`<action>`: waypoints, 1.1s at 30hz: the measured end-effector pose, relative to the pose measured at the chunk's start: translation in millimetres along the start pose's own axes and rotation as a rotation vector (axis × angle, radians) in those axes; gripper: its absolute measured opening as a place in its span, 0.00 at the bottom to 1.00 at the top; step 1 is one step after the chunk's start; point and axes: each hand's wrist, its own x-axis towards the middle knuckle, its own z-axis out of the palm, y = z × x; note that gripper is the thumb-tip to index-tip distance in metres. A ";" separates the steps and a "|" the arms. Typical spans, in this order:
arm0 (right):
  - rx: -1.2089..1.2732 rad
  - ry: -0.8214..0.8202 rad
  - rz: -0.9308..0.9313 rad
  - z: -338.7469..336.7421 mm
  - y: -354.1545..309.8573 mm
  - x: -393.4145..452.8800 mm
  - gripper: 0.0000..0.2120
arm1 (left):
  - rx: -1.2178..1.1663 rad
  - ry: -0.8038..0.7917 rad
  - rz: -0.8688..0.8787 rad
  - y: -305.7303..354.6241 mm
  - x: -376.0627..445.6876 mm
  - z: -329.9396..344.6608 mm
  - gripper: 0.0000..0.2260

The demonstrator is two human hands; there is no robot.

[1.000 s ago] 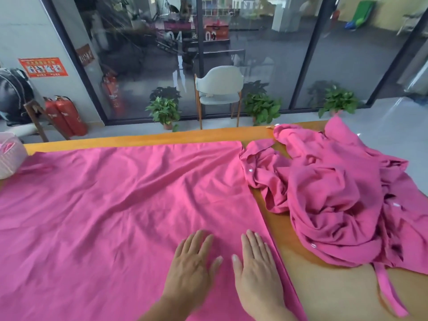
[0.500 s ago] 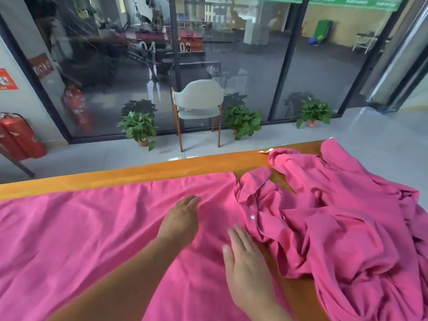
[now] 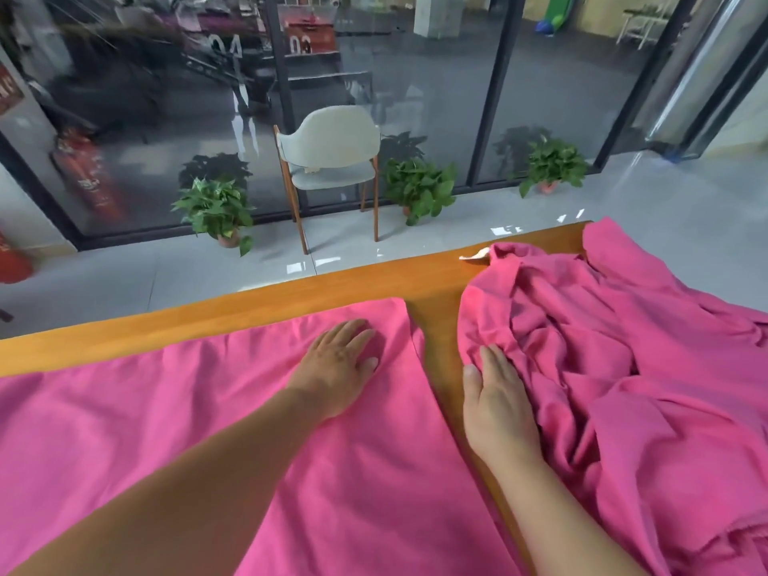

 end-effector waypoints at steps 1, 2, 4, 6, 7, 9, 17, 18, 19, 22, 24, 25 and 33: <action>-0.010 0.001 0.025 -3.0 4.2 5.2 0.24 | -0.003 0.024 -0.003 -0.3 4.0 -1.6 0.22; -0.022 -0.001 0.049 -5.7 7.5 10.3 0.25 | -0.015 0.057 -0.007 1.1 9.5 -4.7 0.21; -0.057 0.013 0.075 -9.7 7.7 15.3 0.25 | -0.055 0.115 -0.033 3.9 23.4 -10.7 0.17; -0.047 0.093 0.027 -10.1 -4.1 12.1 0.22 | -0.088 0.106 -0.072 7.1 39.6 -17.6 0.18; -0.037 0.141 -0.029 -8.2 -13.0 8.4 0.19 | -0.093 0.067 -0.094 9.0 48.2 -20.4 0.19; -0.018 0.159 -0.113 -5.9 -35.4 -1.8 0.15 | -0.088 -0.016 -0.130 15.7 63.5 -25.4 0.20; 0.149 -0.209 0.130 -10.0 -66.1 -1.9 0.09 | 0.016 -0.076 -0.196 28.6 92.1 -29.0 0.17; 0.170 -0.212 0.148 -9.4 -62.8 -0.5 0.08 | -0.004 -0.073 -0.200 28.8 94.8 -29.3 0.14; 0.186 -0.210 0.171 -9.0 -59.5 -0.1 0.08 | -0.026 -0.066 -0.197 28.8 96.9 -29.6 0.13; 0.228 -0.193 0.211 -6.9 -50.4 -1.1 0.08 | -0.083 -0.036 -0.205 31.2 99.0 -31.7 0.11; 0.235 -0.180 0.217 -5.1 -47.7 -1.9 0.08 | -0.122 -0.034 -0.225 33.5 99.2 -35.0 0.10; 0.230 -0.175 0.215 -4.6 -47.4 -2.1 0.08 | -0.131 -0.044 -0.229 34.0 99.7 -37.0 0.10; 0.174 -0.174 0.185 -1.5 -46.7 -8.2 0.07 | -0.324 -0.082 -0.230 25.5 100.5 -51.1 0.05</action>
